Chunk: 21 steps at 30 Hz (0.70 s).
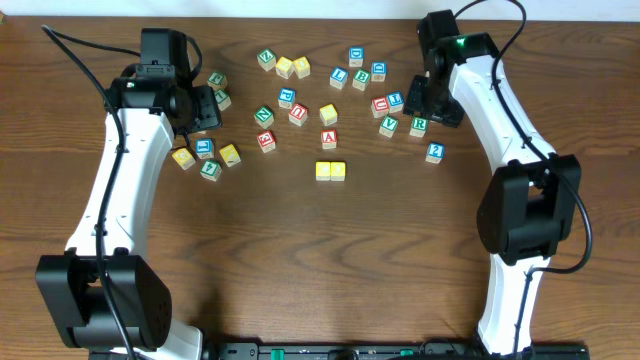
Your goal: Spell out CORL
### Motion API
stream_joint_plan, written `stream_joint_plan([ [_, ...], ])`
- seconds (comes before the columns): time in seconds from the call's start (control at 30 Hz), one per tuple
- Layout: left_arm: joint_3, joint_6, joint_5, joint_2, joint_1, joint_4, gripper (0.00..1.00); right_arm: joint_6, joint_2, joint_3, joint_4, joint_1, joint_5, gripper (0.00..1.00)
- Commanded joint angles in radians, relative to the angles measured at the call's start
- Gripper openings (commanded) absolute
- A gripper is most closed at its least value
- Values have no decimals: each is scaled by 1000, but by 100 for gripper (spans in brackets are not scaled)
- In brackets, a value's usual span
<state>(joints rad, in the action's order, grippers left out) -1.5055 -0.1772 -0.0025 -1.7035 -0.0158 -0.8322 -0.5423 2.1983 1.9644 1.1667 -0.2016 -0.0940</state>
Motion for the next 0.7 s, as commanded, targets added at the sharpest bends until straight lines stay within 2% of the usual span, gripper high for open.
stream_joint_plan([
  [0.0, 11, -4, 2, 24, 3, 4, 61, -18, 24, 16, -5, 20, -10, 59],
  [0.4, 11, -4, 2, 24, 3, 21, 61, 21, 140, 16, -63, 24, 3, 50],
  [0.67, 11, -4, 2, 24, 3, 23, 61, 54, 149, 16, -77, 24, 3, 43],
])
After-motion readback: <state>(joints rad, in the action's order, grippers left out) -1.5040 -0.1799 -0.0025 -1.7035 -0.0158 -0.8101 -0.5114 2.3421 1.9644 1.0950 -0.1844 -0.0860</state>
